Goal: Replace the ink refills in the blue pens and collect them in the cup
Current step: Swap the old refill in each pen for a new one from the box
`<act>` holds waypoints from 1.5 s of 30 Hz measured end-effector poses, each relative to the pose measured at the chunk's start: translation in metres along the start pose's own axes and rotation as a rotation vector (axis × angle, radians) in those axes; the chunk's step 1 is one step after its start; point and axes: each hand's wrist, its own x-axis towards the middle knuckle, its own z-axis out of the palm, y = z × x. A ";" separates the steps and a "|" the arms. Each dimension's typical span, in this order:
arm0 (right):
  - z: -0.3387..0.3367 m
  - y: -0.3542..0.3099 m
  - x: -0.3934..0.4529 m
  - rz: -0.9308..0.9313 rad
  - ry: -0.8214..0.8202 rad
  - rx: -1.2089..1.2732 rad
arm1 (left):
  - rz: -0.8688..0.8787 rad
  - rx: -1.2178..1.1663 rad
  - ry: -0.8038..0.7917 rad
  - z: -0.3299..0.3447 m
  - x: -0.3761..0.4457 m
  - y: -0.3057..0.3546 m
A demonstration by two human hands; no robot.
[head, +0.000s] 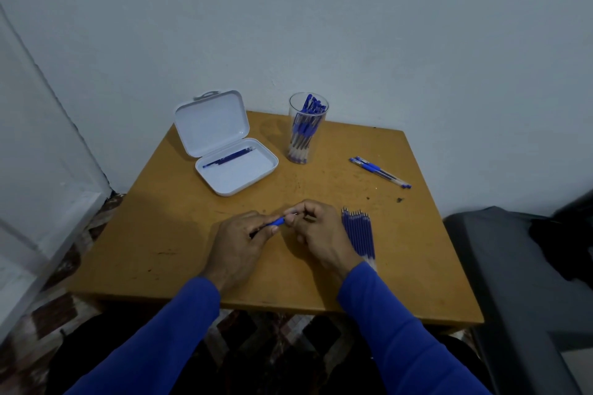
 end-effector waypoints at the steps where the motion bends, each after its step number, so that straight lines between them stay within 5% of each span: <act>1: -0.002 0.000 0.000 -0.005 -0.019 0.003 | 0.000 0.000 -0.001 0.000 0.000 0.000; 9: -0.001 -0.001 0.004 -0.005 0.076 -0.157 | 0.015 0.013 -0.005 0.001 0.000 0.000; 13: -0.007 -0.005 0.005 -0.008 -0.060 -0.068 | 0.008 0.014 -0.002 0.000 0.000 0.001; 19: -0.006 -0.002 0.004 0.065 0.039 -0.154 | 0.008 -0.005 -0.004 0.000 -0.001 0.000; 25: -0.013 -0.006 0.003 0.066 -0.096 -0.047 | -0.004 0.022 -0.004 0.000 -0.001 -0.001; 30: -0.009 -0.006 0.003 0.101 0.017 -0.148 | 0.001 0.012 0.001 0.000 -0.001 0.001; 45: -0.011 -0.009 0.004 0.092 -0.046 -0.089 | -0.018 0.026 -0.004 0.000 -0.002 0.003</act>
